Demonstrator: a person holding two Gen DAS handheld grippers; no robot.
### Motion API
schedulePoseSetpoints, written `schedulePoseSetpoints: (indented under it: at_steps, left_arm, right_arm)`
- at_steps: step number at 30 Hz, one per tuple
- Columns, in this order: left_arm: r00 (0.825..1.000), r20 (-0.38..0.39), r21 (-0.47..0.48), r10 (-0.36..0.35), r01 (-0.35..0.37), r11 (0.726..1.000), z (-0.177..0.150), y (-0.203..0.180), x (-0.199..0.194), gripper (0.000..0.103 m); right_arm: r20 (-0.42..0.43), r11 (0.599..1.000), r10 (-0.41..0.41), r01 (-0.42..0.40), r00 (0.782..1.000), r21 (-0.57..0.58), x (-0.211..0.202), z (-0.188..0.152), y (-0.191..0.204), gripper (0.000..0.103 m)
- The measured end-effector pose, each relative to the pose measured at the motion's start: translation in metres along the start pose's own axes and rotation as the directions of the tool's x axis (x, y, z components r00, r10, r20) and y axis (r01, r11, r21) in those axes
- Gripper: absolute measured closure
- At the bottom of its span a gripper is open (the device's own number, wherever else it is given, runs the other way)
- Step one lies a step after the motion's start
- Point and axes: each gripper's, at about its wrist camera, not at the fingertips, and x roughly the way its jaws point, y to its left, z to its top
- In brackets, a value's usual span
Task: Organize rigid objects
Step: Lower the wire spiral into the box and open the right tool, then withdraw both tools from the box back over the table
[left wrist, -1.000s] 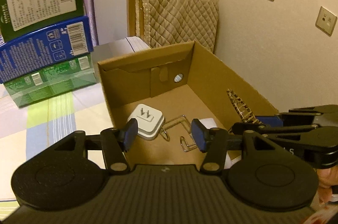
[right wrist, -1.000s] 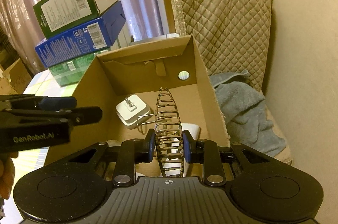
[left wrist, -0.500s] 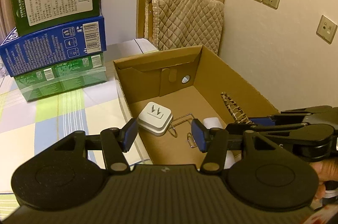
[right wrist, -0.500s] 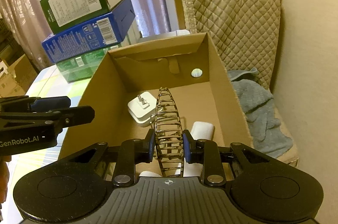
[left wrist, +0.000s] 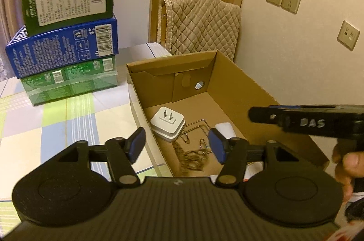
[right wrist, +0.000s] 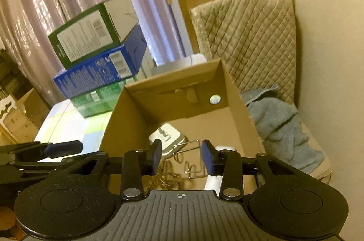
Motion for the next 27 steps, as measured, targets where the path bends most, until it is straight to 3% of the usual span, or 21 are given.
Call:
schedulePoseSetpoints:
  at_steps: [3, 5, 10, 14, 17, 27]
  left_arm:
    - [1.000, 0.014, -0.017, 0.003, -0.003, 1.000, -0.004, 0.000, -0.017, 0.031]
    - [1.000, 0.018, -0.039, 0.001, -0.001, 0.999, -0.009, -0.001, -0.032, 0.023]
    - [0.999, 0.038, -0.073, 0.013, -0.010, 0.997, -0.022, -0.008, -0.070, 0.009]
    - [0.997, 0.061, -0.093, 0.040, -0.035, 0.995, -0.037, -0.017, -0.101, 0.004]
    - [0.996, 0.062, -0.097, 0.068, -0.062, 0.993, -0.049, -0.027, -0.121, 0.002]
    - [0.989, -0.043, -0.173, 0.143, -0.148, 0.974, -0.097, -0.052, -0.164, 0.002]
  right_arm:
    - [0.026, 1.000, -0.013, 0.013, 1.000, 0.010, -0.026, -0.004, 0.001, 0.053]
    - [0.036, 1.000, -0.024, 0.023, 0.999, 0.019, -0.044, -0.009, 0.003, 0.040]
    - [0.025, 0.999, -0.053, 0.053, 0.998, -0.001, -0.084, -0.032, 0.013, 0.027]
    - [0.042, 0.990, -0.116, 0.119, 0.992, -0.070, -0.111, -0.051, 0.024, 0.023]
    - [0.031, 0.989, -0.116, 0.119, 0.993, -0.088, -0.126, -0.064, 0.029, 0.022]
    - [-0.027, 0.991, -0.113, 0.110, 0.993, -0.077, -0.170, -0.109, 0.034, 0.020]
